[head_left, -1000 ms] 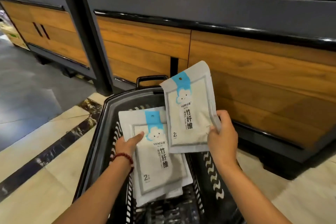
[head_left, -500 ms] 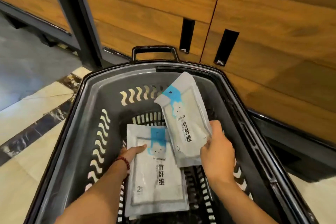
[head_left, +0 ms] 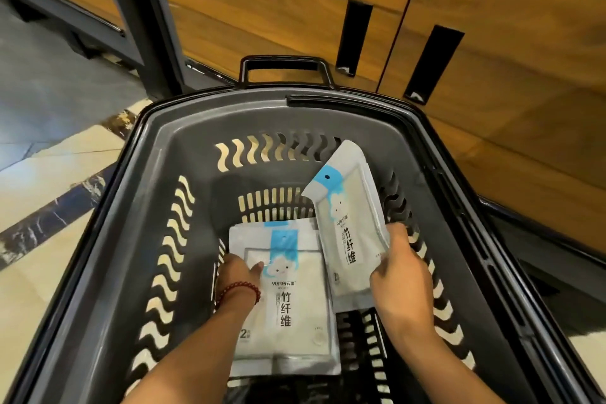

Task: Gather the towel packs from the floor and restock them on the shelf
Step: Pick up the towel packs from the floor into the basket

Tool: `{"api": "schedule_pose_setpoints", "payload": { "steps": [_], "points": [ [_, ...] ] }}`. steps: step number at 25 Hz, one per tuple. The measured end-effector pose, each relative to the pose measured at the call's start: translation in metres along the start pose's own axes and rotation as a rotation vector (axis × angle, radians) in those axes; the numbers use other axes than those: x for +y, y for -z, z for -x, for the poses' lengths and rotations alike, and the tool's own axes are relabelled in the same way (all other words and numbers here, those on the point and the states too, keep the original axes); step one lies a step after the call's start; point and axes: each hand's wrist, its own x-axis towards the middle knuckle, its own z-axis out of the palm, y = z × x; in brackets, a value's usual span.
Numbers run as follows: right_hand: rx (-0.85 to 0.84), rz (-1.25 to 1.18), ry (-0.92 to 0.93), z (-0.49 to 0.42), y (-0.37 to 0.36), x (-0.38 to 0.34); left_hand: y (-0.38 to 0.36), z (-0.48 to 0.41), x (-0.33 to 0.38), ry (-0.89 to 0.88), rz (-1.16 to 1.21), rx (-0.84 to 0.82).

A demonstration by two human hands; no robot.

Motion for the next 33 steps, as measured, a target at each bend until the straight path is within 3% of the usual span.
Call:
{"api": "schedule_pose_setpoints", "payload": {
  "steps": [6,10,14,19,22,25,27,29,31,33],
  "points": [
    [0.015,-0.145,0.033,0.005,0.01,0.003,0.015,0.017,0.005,-0.11,-0.215,0.045],
    [0.039,-0.361,0.021,0.007,0.017,0.004,0.03,0.035,0.018,-0.154,0.247,0.04],
    [0.021,-0.577,-0.042,0.007,0.027,0.004,0.04,0.062,0.04,-0.024,0.61,-0.304],
    [-0.162,-0.673,-0.052,0.015,0.048,0.001,0.065,0.091,0.045,0.027,0.897,-0.48],
    [-0.21,-0.354,0.111,0.022,0.063,0.003,0.071,0.092,0.03,-0.002,0.934,-0.373],
    [0.031,0.156,0.443,0.038,0.08,-0.001,0.066,0.08,0.008,0.023,0.855,-0.213],
    [0.199,0.416,0.566,0.047,0.087,0.002,0.058,0.073,-0.005,0.05,0.768,-0.108],
    [0.249,0.606,0.489,0.049,0.096,0.008,0.051,0.069,-0.013,0.051,0.648,-0.022],
    [0.153,0.752,0.231,0.049,0.103,0.014,0.045,0.065,-0.017,0.057,0.518,0.032],
    [0.13,0.762,0.115,0.046,0.103,0.022,0.035,0.058,-0.024,0.047,0.428,0.051]
  ]
}}
